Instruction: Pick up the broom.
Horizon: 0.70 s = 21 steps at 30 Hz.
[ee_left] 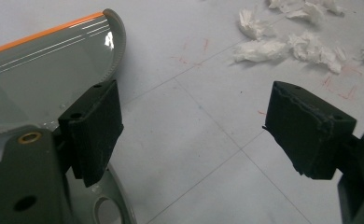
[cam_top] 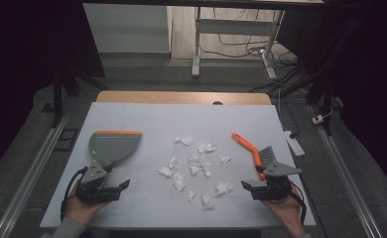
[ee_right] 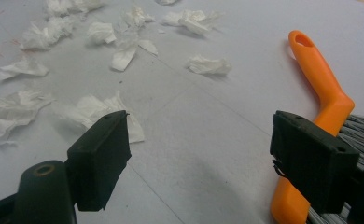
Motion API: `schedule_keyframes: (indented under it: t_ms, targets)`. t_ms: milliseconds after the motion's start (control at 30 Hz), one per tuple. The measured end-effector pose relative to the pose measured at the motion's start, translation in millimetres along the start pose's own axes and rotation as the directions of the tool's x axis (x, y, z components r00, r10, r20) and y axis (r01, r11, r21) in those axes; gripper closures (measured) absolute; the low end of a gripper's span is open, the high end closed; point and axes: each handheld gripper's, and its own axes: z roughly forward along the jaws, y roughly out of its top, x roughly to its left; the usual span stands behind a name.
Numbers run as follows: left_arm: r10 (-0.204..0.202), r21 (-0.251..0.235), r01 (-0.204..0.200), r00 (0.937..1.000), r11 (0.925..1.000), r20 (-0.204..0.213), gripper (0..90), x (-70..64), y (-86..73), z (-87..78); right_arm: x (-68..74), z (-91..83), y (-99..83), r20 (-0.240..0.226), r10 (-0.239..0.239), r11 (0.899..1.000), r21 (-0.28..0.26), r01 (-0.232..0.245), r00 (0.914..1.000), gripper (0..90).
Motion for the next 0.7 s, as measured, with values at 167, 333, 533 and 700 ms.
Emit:
schedule_keyframes:
  t_ms: [167, 333, 533, 700]
  targets:
    - [-0.009, -0.011, 0.009, 0.9999, 0.9999, 0.005, 19.7, 0.2, -1.8, -4.2, 0.6, 2.9, 0.6, -0.004, -0.005, 1.0, 0.003, 0.005, 1.0, 19.5]
    - [-0.002, -0.019, 0.002, 1.0, 0.9998, 0.003, 19.8, -0.5, -1.1, -4.5, 4.0, 3.5, 0.7, -0.009, -0.022, 1.0, 0.008, 0.022, 0.9997, 19.4]
    - [0.003, -0.019, -0.003, 1.0, 0.9998, 0.004, 19.9, -0.7, 0.0, -3.5, 4.8, 2.8, 1.8, -0.015, 0.0, 1.0, 0.011, 0.0, 0.9999, 20.2]
    - [0.015, -0.018, -0.015, 0.9999, 0.9997, 0.008, 20.1, -1.8, 1.1, -3.8, 5.8, 2.5, 4.4, -0.015, -0.002, 1.0, 0.02, 0.002, 0.9999, 20.8]
